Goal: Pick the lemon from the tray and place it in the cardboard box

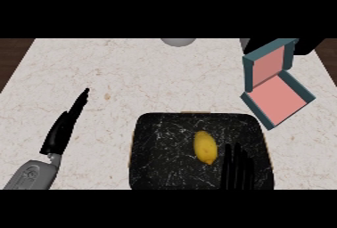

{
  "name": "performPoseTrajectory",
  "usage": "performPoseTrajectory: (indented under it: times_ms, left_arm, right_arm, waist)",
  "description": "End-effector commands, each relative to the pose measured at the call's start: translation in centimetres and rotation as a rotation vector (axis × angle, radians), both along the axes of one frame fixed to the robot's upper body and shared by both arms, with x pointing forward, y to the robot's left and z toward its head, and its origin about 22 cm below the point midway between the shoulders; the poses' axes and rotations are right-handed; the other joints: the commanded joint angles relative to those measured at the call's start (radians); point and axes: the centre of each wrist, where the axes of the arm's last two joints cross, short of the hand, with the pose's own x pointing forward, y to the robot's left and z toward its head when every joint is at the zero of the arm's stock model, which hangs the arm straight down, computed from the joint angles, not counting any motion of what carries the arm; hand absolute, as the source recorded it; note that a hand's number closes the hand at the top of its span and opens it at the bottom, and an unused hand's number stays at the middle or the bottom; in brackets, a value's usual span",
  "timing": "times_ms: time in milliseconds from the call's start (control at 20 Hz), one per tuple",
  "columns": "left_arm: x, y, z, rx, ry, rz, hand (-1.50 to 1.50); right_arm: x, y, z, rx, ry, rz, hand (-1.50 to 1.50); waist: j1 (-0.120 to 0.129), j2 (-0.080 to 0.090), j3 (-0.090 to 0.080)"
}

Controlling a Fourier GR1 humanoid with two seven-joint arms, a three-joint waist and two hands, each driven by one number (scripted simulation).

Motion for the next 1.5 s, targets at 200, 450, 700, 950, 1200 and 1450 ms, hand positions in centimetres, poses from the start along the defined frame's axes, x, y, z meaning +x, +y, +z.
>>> performPoseTrajectory:
  times_ms: [200, 450, 700, 950, 1200, 1450]
  left_arm:
    - [-0.7, -1.4, -0.2, -0.009, 0.002, 0.015, 0.0]
    - [-0.5, 0.5, 1.5, 0.008, 0.011, -0.006, 0.0]
    - [-0.4, -1.3, 0.4, -0.017, 0.01, 0.006, 0.0]
    - [0.3, -0.6, 1.1, -0.004, 0.014, 0.006, 0.0]
    - [-1.3, 0.2, 0.0, -0.007, 0.0, 0.002, 0.0]
    - [0.0, -0.2, -0.3, -0.002, -0.008, -0.004, 0.0]
  right_arm:
    - [3.9, 0.7, 0.2, 0.014, 0.036, -0.037, -1.5]
    - [1.9, -1.2, -2.3, 0.026, 0.058, -0.005, -1.5]
    - [5.2, 0.9, -2.2, 0.044, 0.054, 0.02, -1.5]
    - [5.2, 0.5, -3.0, 0.057, 0.057, 0.005, -1.5]
    - [6.8, -0.5, -3.8, 0.049, 0.083, 0.036, -1.5]
    - [6.3, 1.1, -5.1, -0.118, -0.028, 0.044, 1.5]
  waist:
    - [0.001, -0.001, 0.001]
    - [-0.001, -0.002, 0.001]
    - [0.001, -0.001, 0.001]
    - [-0.002, -0.002, 0.001]
    - [0.001, -0.002, 0.001]
    - [-0.003, -0.001, 0.001]
